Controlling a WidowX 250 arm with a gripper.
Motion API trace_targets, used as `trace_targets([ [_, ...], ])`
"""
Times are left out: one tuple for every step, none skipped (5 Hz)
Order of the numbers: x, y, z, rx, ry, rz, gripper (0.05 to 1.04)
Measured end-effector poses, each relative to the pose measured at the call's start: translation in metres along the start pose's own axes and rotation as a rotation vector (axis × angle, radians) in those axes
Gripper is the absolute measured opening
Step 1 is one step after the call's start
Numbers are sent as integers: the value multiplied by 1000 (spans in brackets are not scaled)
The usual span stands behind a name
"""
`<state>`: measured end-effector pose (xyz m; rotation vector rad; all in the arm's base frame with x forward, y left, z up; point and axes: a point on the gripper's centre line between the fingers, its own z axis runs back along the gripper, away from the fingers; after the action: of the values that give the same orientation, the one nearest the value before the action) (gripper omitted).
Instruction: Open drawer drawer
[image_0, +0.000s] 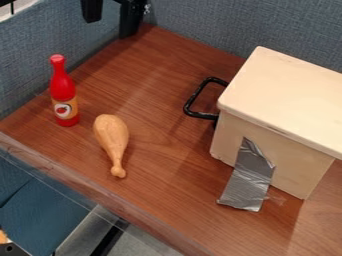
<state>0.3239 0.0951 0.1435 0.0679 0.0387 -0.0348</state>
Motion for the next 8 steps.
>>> trace_targets([
  [0,-2,-12,-15,36,-2,999],
  [7,-10,-14,-36,17,-20,999],
  [19,-19,-27,-41,-4,-33,999],
  [28,-25,-27,-46,-53,-23,999],
  [39,-41,-33,-62,-82,-28,999],
  [50,-61,-31,-50,-124,-1,999],
  [58,-76,-34,-62,-133,10,999],
  [65,-85,-40,-80,-126,15,999],
])
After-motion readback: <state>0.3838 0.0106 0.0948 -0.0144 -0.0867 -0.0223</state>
